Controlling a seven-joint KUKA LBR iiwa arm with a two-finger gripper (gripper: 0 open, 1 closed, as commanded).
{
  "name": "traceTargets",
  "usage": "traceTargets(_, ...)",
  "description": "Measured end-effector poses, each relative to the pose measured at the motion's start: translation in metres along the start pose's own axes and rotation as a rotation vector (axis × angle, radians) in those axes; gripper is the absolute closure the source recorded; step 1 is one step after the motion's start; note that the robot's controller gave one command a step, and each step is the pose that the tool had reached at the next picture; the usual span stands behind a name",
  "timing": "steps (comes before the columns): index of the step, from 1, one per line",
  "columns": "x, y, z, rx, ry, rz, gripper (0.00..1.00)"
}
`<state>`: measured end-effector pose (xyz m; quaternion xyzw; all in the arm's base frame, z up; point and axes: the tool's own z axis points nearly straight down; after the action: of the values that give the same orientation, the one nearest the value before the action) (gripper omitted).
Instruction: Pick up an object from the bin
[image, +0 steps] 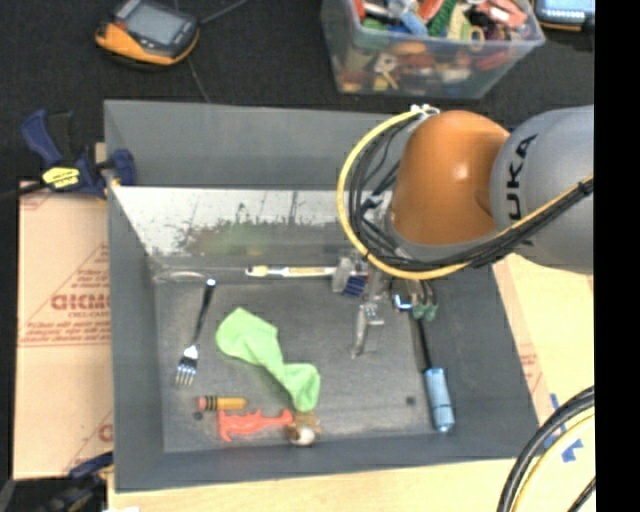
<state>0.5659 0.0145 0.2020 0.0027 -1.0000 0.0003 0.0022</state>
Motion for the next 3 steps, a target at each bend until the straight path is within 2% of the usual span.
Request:
traceTargets(1, -0.002, 0.0, -0.004, 0.0, -0.008, 0.0, 0.0)
traceTargets(2, -0.009, 0.113, 0.134, -0.001, -0.005, -0.115, 0.0)
traceTargets(3, 0.009, 0.14, 0.048, 0.001, -0.026, -0.111, 0.0)
